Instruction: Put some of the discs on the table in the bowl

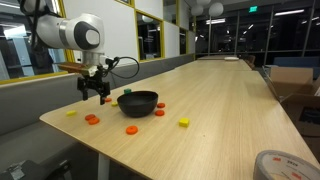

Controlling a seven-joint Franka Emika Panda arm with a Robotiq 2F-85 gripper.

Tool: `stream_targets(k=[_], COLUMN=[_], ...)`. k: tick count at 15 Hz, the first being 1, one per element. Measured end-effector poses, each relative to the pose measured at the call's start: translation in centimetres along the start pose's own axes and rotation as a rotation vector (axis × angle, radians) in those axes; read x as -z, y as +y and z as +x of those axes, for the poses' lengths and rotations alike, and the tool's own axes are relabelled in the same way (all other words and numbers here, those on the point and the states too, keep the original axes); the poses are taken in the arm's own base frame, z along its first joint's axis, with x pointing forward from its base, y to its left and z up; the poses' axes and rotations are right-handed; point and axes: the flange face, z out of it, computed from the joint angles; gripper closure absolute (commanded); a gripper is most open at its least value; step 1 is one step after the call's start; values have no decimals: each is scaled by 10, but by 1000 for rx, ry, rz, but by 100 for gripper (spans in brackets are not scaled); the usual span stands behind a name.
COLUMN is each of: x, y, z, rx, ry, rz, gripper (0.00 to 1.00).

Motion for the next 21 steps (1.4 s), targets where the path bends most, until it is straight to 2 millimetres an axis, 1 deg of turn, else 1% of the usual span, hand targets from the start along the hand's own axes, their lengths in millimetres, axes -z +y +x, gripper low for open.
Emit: stream_targets(k=[9,17,21], x=[-4,-22,-26], y=[22,21,28], z=[26,50,62], rx=[49,89,91], ry=[82,80,88], rz=[-75,-106,-128], gripper=[0,0,0])
